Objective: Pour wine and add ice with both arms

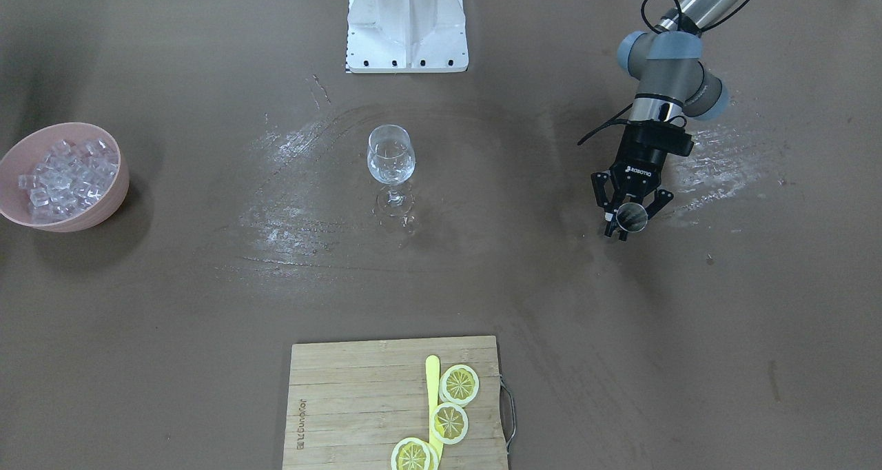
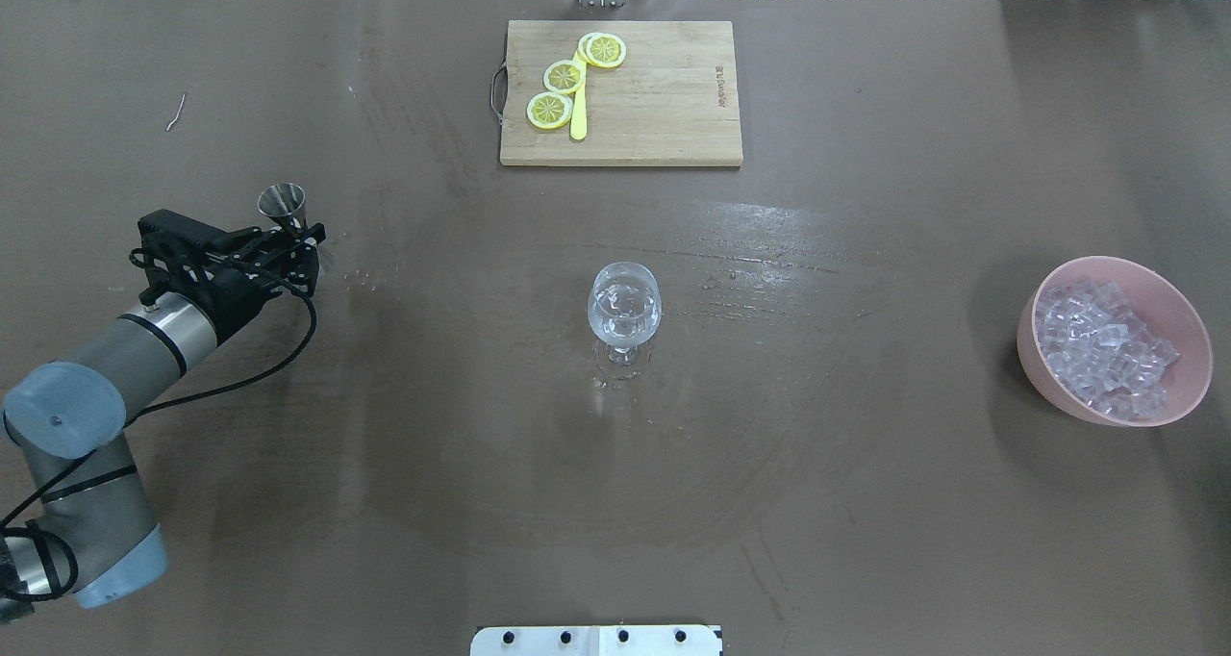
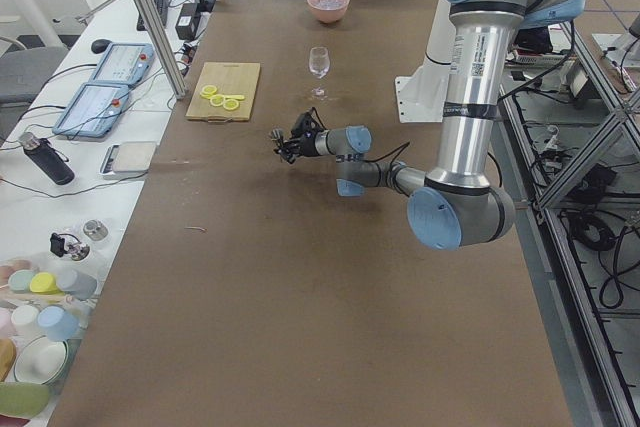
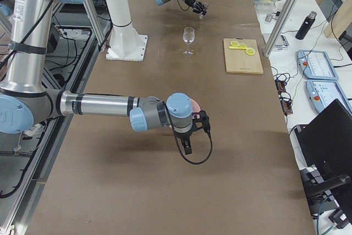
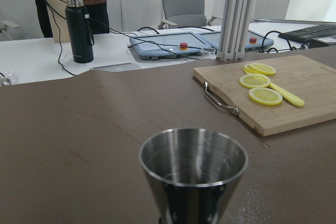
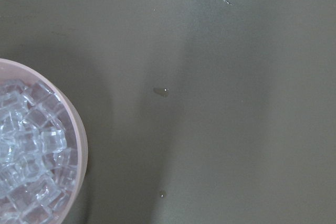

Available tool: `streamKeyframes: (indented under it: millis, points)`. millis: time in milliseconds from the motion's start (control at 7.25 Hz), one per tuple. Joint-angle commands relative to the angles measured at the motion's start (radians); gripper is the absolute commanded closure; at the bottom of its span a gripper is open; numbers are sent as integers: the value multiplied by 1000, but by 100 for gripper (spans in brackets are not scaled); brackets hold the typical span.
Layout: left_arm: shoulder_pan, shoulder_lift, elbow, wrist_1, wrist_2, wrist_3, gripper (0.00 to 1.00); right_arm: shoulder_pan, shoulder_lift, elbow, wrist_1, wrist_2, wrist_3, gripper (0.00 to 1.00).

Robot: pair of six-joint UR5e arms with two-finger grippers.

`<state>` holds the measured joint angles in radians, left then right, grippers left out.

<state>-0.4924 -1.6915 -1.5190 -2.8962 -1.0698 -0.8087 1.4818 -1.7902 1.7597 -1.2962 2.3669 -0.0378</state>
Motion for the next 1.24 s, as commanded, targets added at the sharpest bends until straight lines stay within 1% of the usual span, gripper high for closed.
streamKeyframes:
  millis: [0, 138, 276, 414, 551, 827, 1103]
  points:
    - [5, 47, -19, 14, 24, 0, 100, 0, 0, 1, 0, 0, -1, 0]
    - [5, 70, -47, 9, 24, -1, 100, 0, 0, 0, 0, 0, -1, 0]
    - [5, 82, -52, -3, 24, -4, 100, 0, 0, 0, 0, 0, -1, 0]
    - [5, 84, -49, -15, 39, -18, 100, 0, 0, 1, 0, 0, -1, 0]
    - [6, 82, -41, -32, 43, -130, 100, 0, 0, 1, 0, 0, -1, 0]
    - [6, 82, -17, -35, 45, -212, 100, 0, 2, 1, 0, 0, -1, 0]
    - [6, 84, -1, -34, 56, -222, 100, 0, 2, 1, 0, 0, -1, 0]
